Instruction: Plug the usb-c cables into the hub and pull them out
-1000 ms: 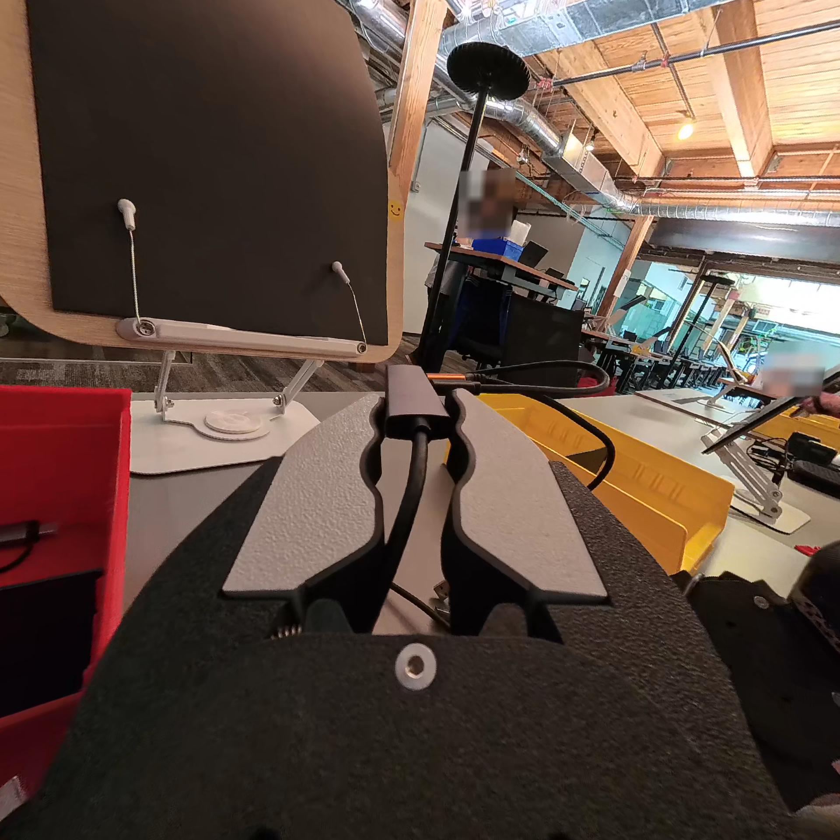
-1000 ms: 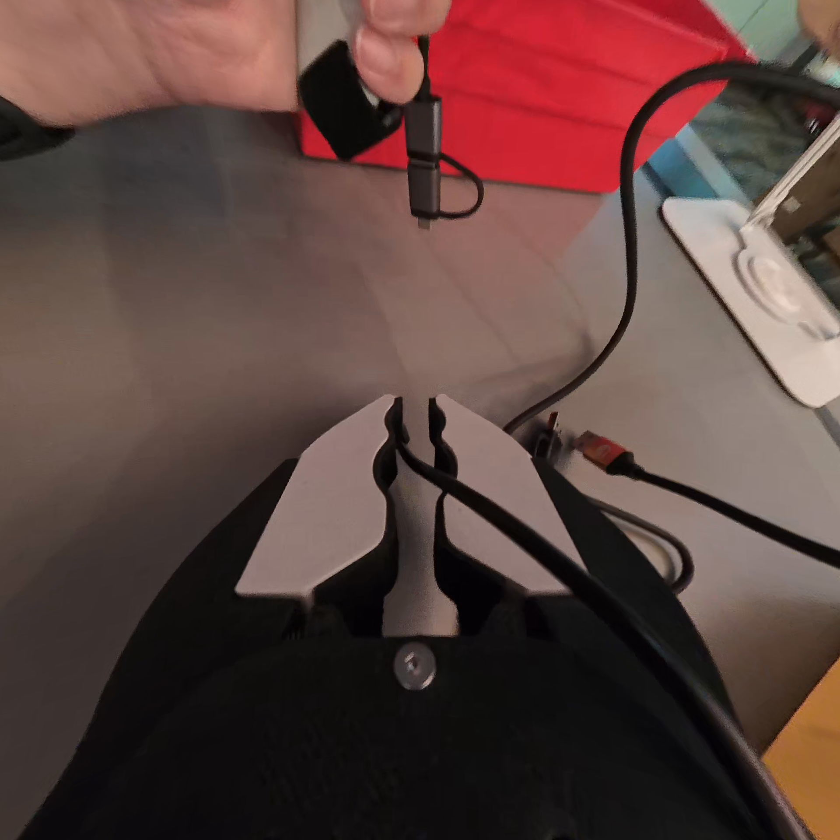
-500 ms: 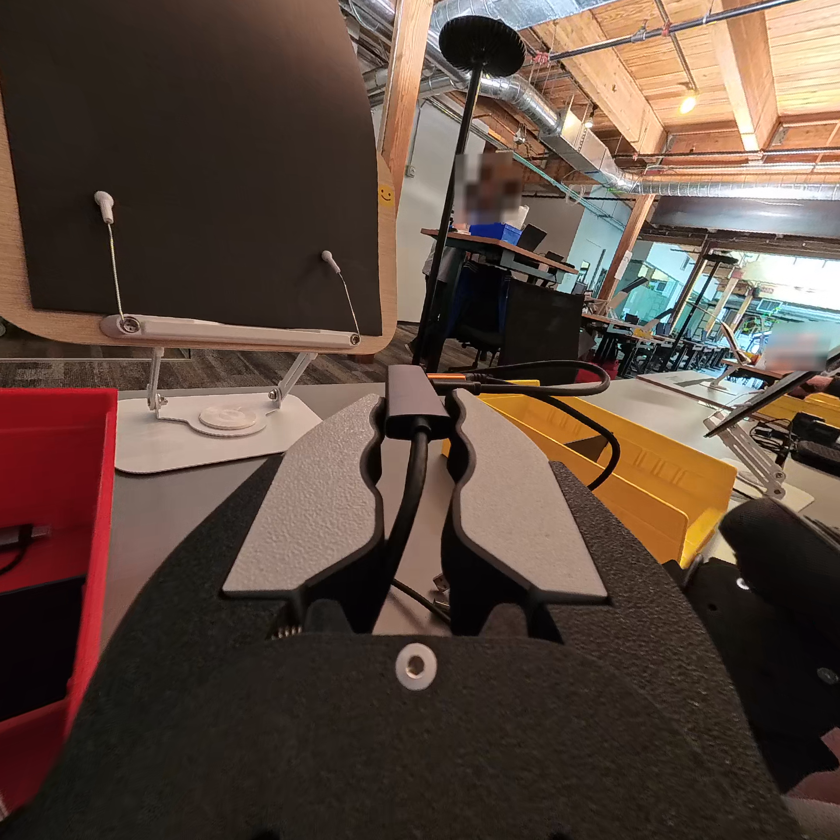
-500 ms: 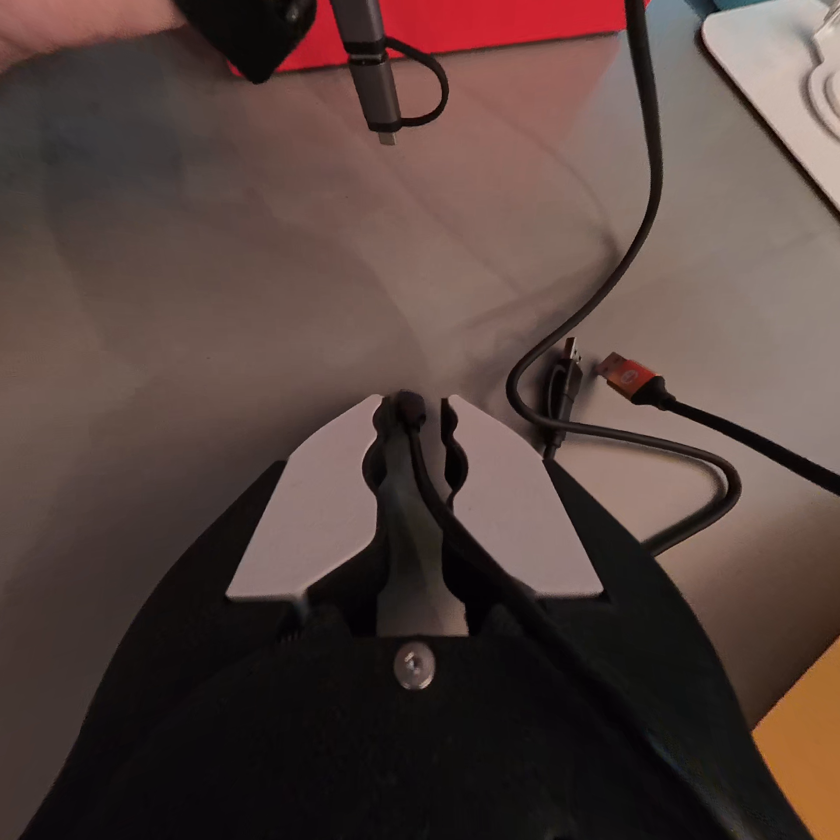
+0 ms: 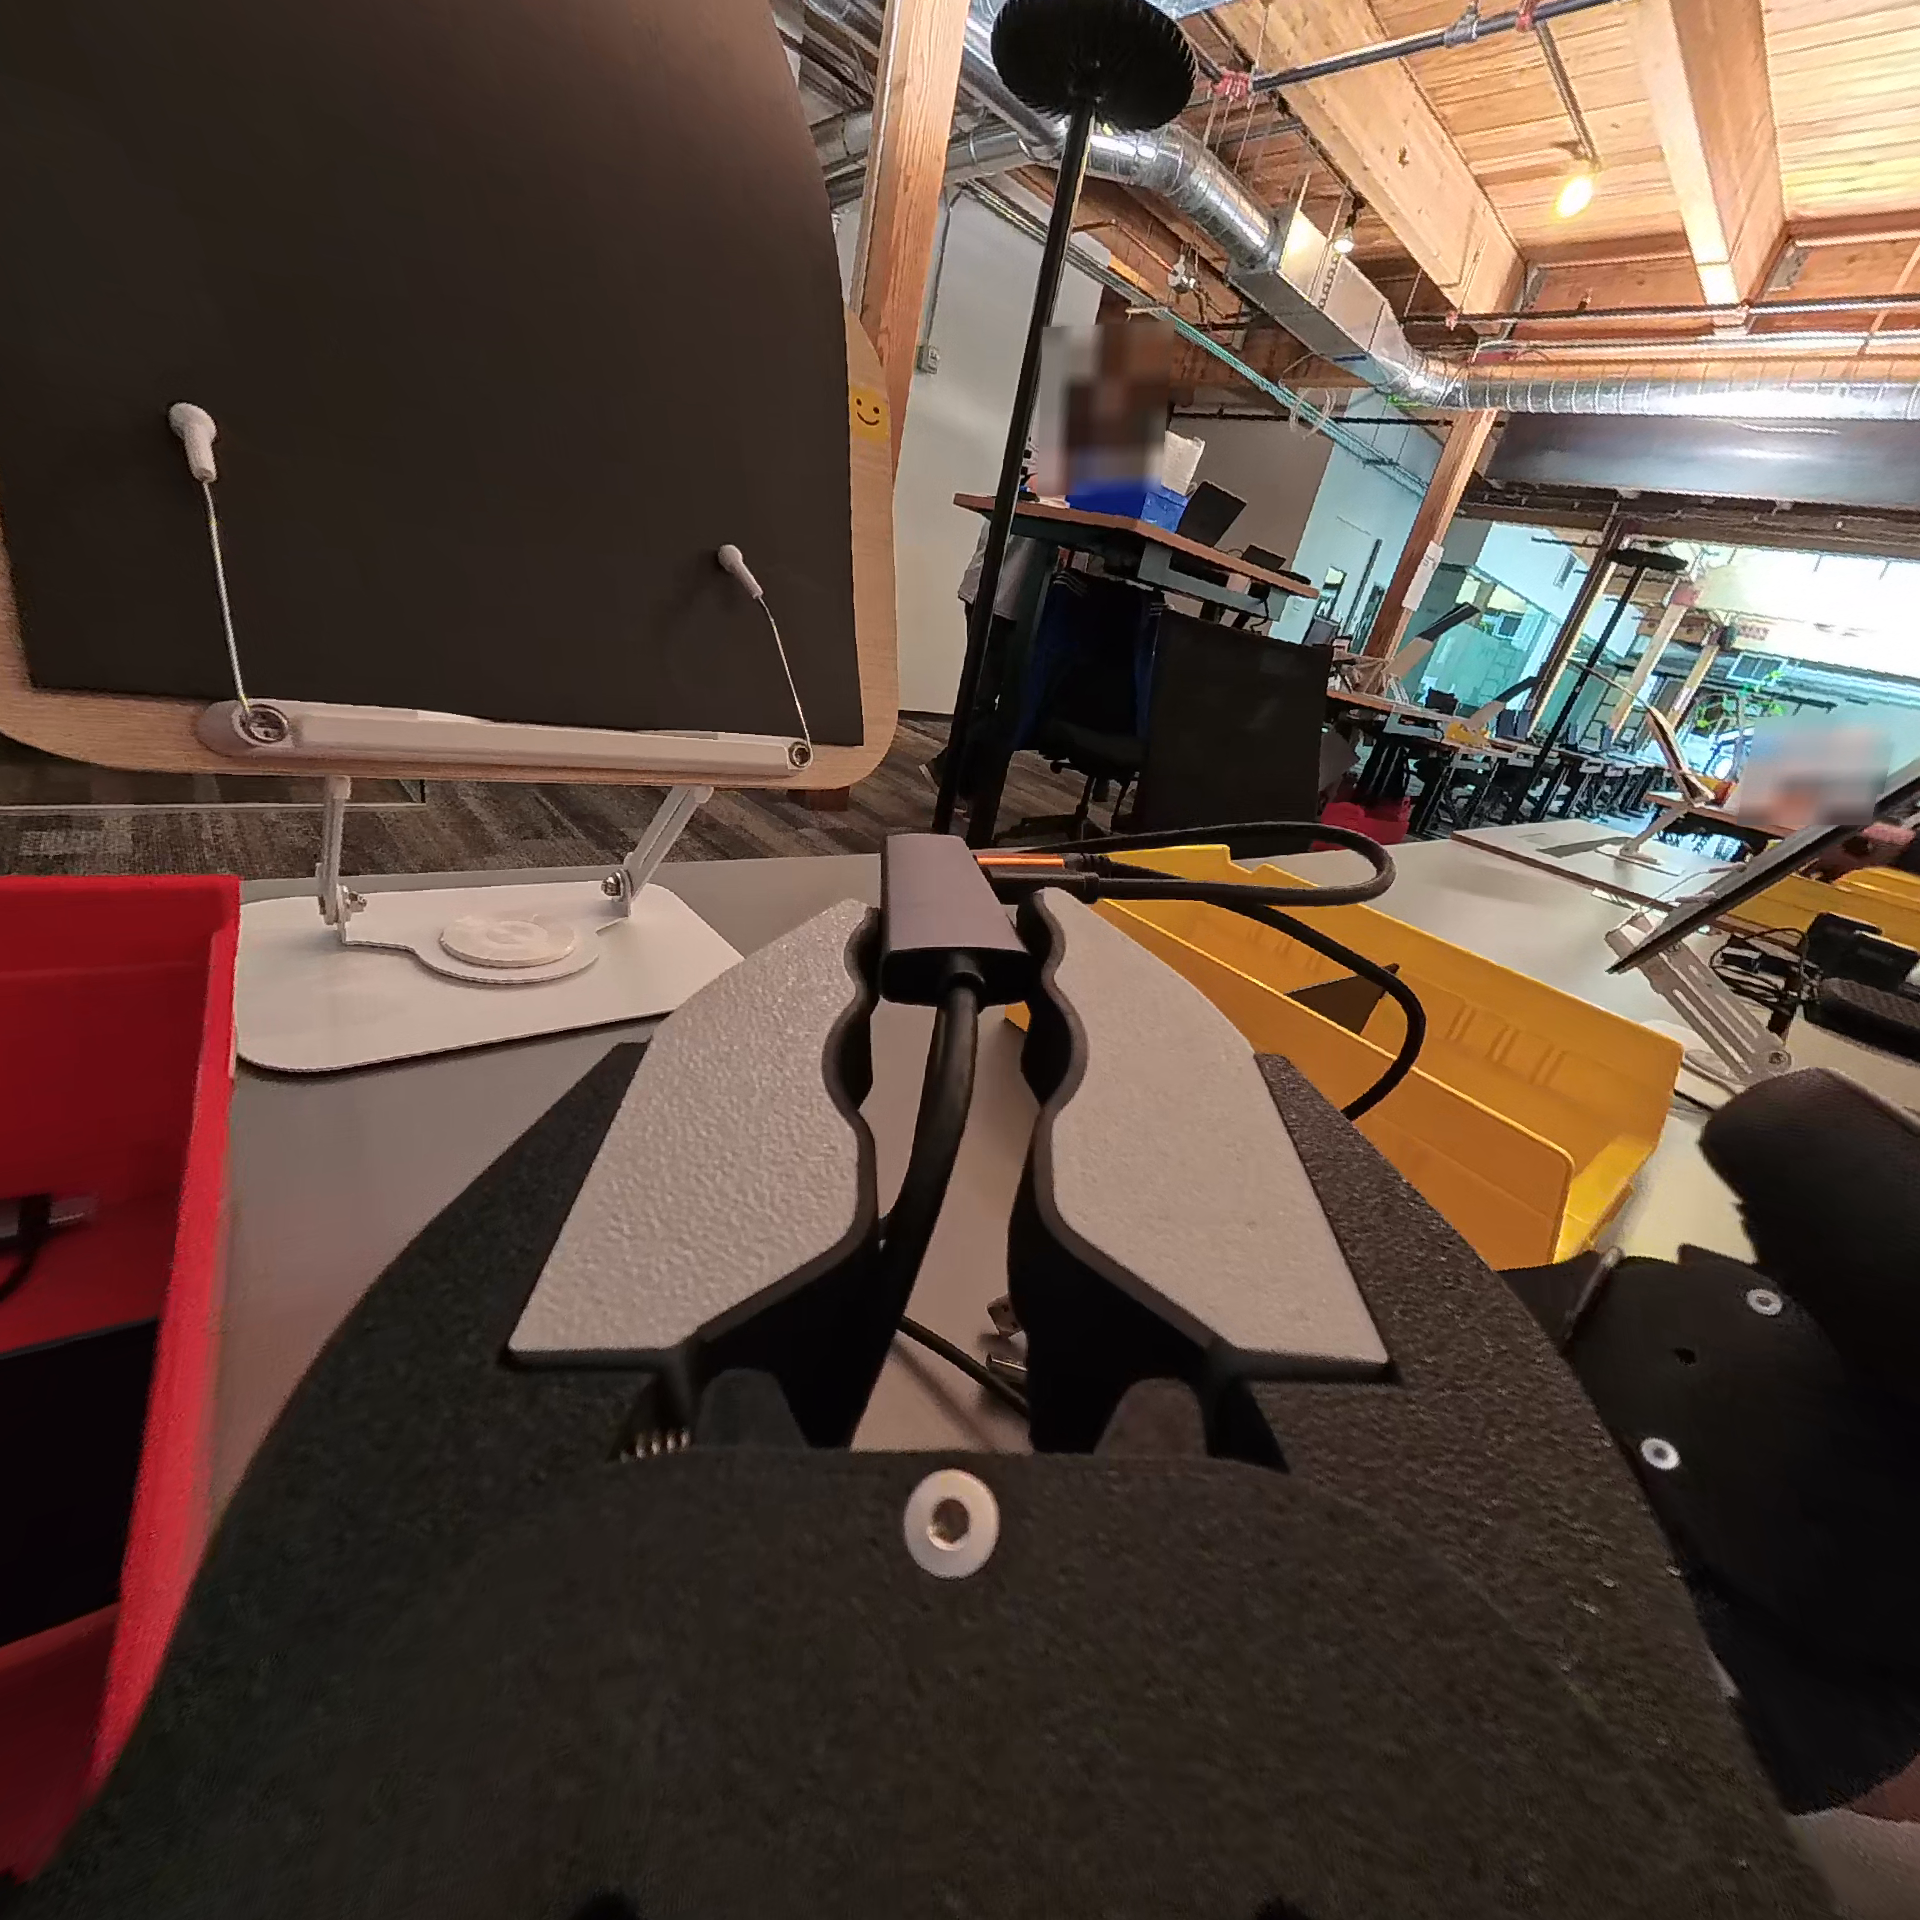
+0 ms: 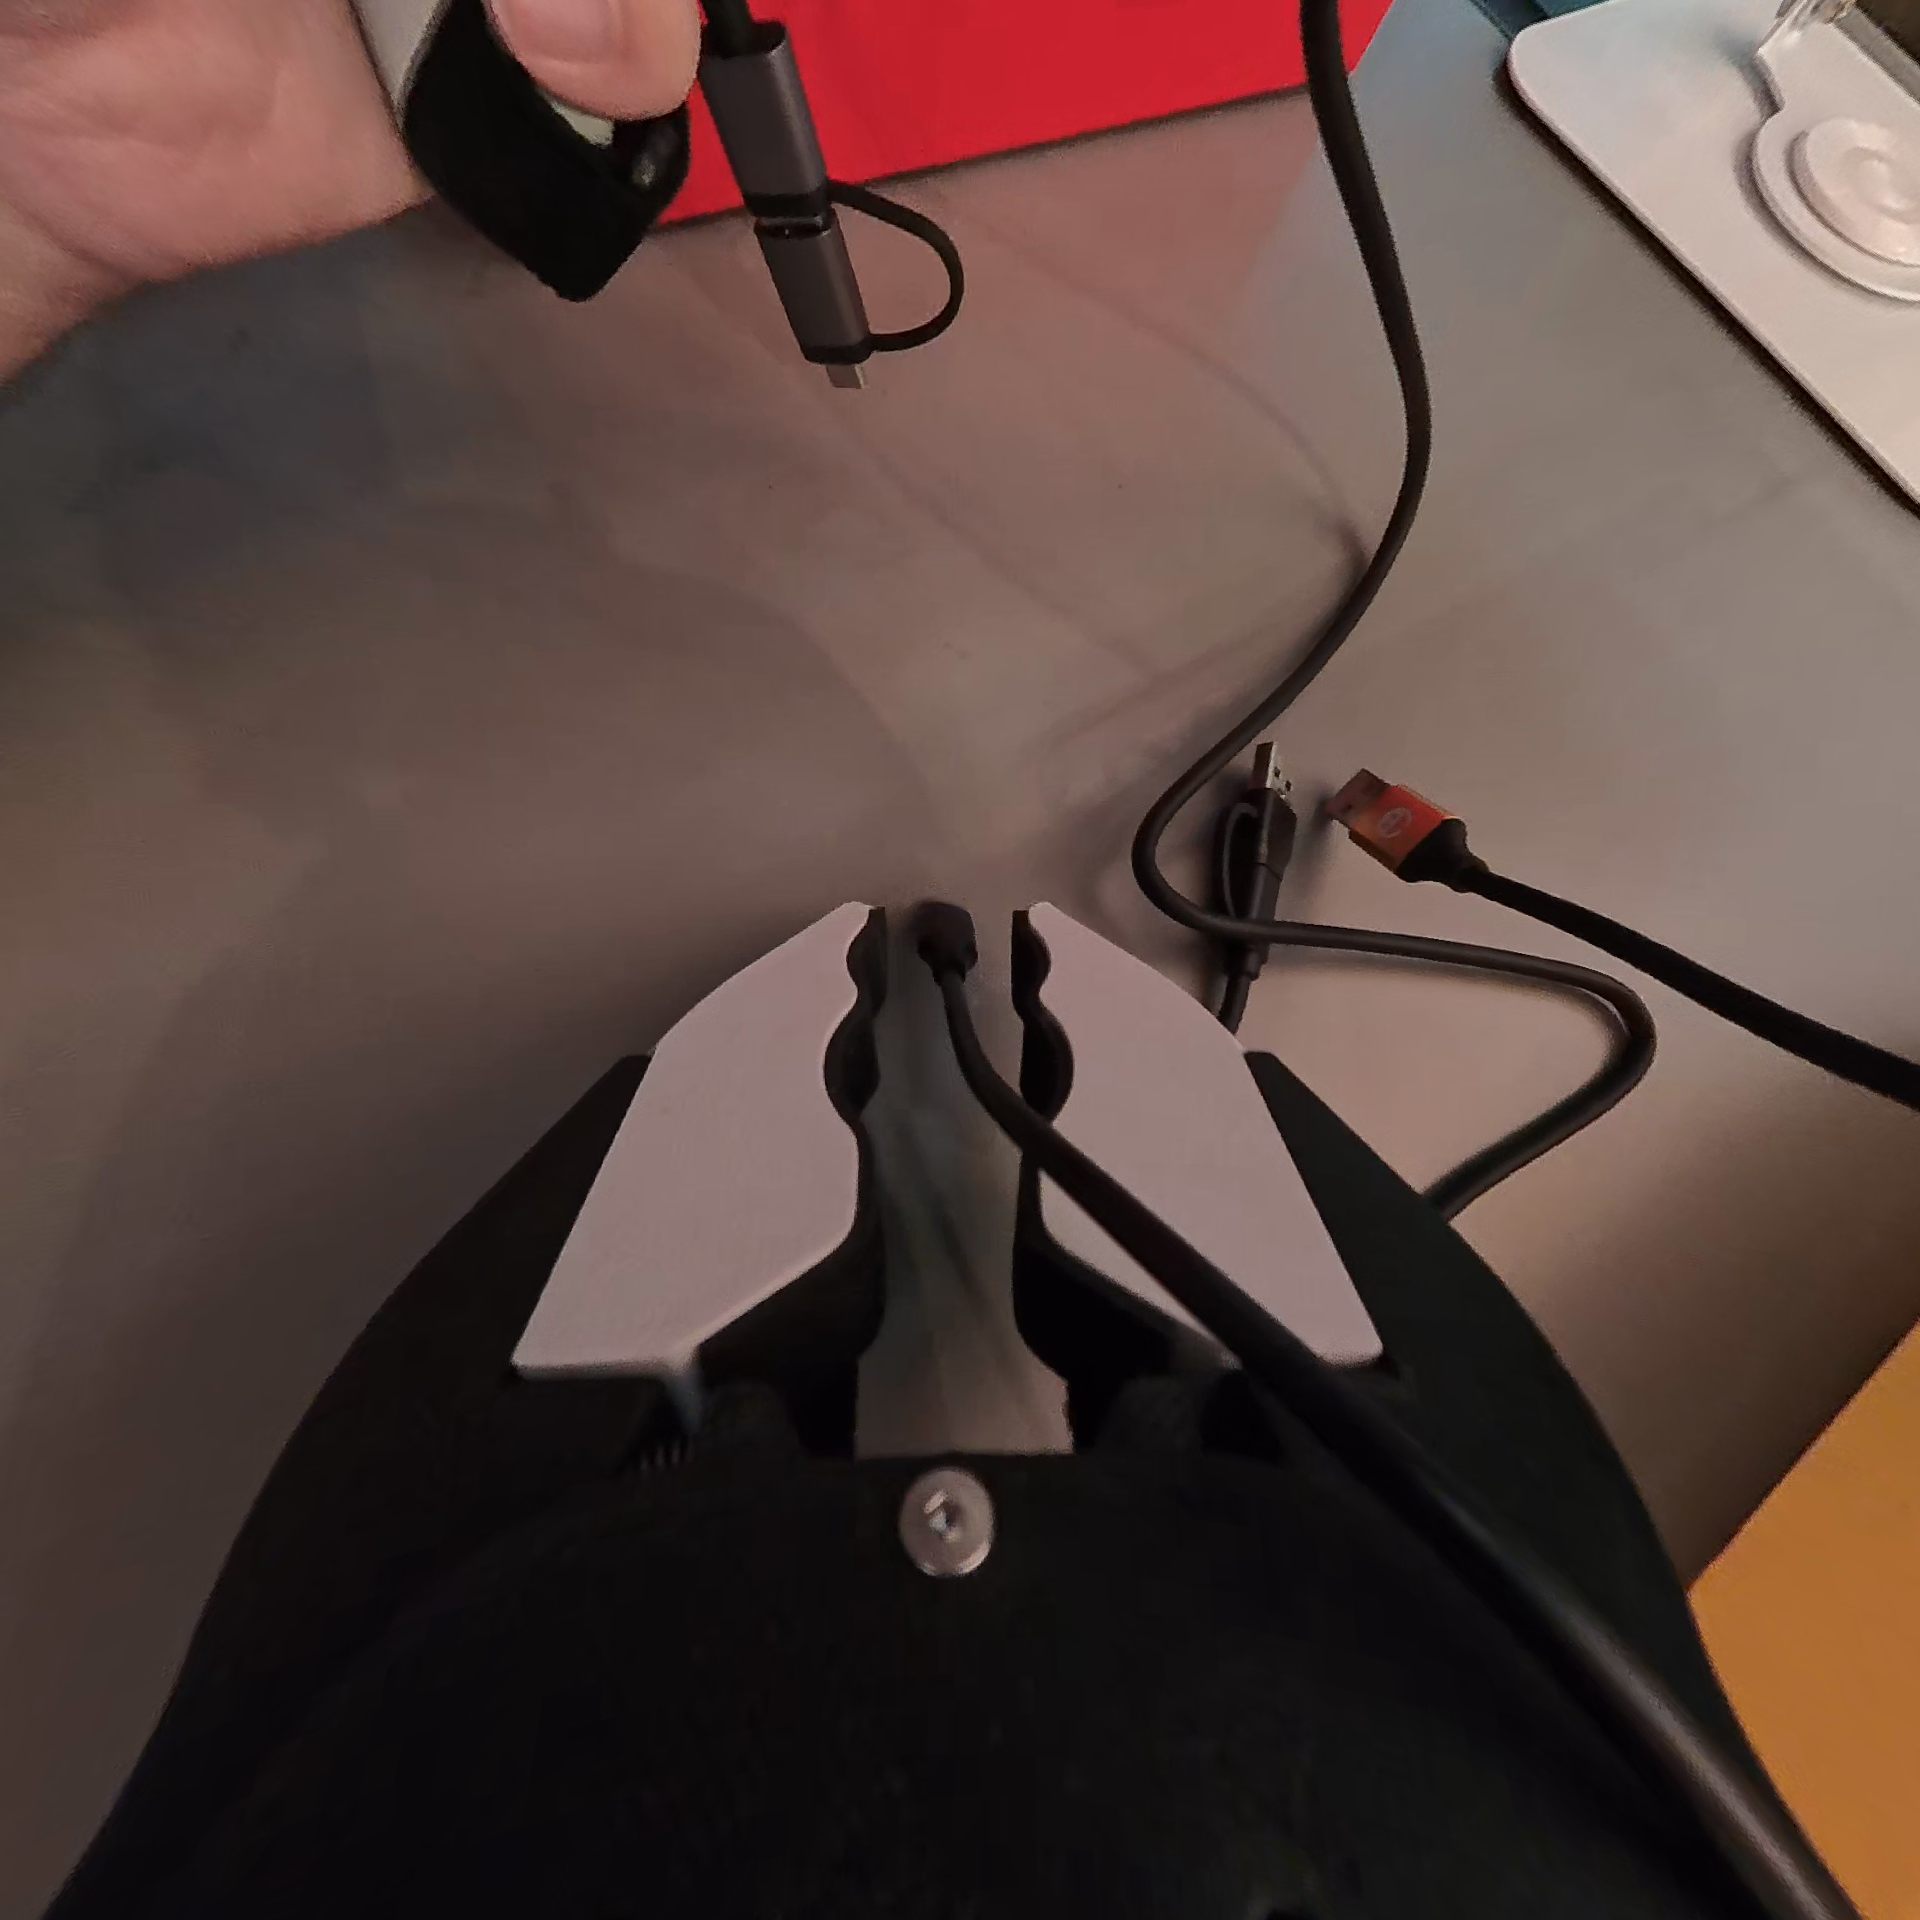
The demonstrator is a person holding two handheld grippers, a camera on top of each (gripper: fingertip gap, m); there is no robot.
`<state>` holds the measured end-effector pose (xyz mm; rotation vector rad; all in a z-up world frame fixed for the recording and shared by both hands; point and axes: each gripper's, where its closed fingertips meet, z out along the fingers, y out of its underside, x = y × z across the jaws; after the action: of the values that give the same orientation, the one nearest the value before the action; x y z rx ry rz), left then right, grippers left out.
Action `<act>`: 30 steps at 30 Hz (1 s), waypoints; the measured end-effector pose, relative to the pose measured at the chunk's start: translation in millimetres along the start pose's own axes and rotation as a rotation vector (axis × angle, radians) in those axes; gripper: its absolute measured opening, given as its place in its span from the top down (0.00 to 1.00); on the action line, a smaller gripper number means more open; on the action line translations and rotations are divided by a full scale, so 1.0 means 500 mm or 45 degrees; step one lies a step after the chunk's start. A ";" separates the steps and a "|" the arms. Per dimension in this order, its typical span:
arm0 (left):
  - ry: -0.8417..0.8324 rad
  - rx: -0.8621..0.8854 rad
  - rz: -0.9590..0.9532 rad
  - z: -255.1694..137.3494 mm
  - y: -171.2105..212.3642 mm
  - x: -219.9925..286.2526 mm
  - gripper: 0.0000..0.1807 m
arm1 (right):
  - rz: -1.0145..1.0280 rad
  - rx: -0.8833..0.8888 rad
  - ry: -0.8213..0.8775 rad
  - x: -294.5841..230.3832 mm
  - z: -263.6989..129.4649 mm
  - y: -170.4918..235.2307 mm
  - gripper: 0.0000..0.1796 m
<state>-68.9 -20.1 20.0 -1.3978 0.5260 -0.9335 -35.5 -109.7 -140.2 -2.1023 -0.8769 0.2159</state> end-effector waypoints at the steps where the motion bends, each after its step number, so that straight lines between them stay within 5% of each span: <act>1: 0.000 0.000 0.000 0.000 0.000 0.000 0.87 | -0.002 -0.001 0.005 0.001 -0.002 0.001 0.87; 30: 0.003 -0.032 0.028 0.007 0.010 0.007 0.87 | 0.048 -0.041 0.009 0.000 -0.003 0.009 0.93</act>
<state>-63.1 -21.4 16.3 -1.4108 0.5559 -0.9137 -32.3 -112.7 -142.6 -2.1498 -0.8421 0.2156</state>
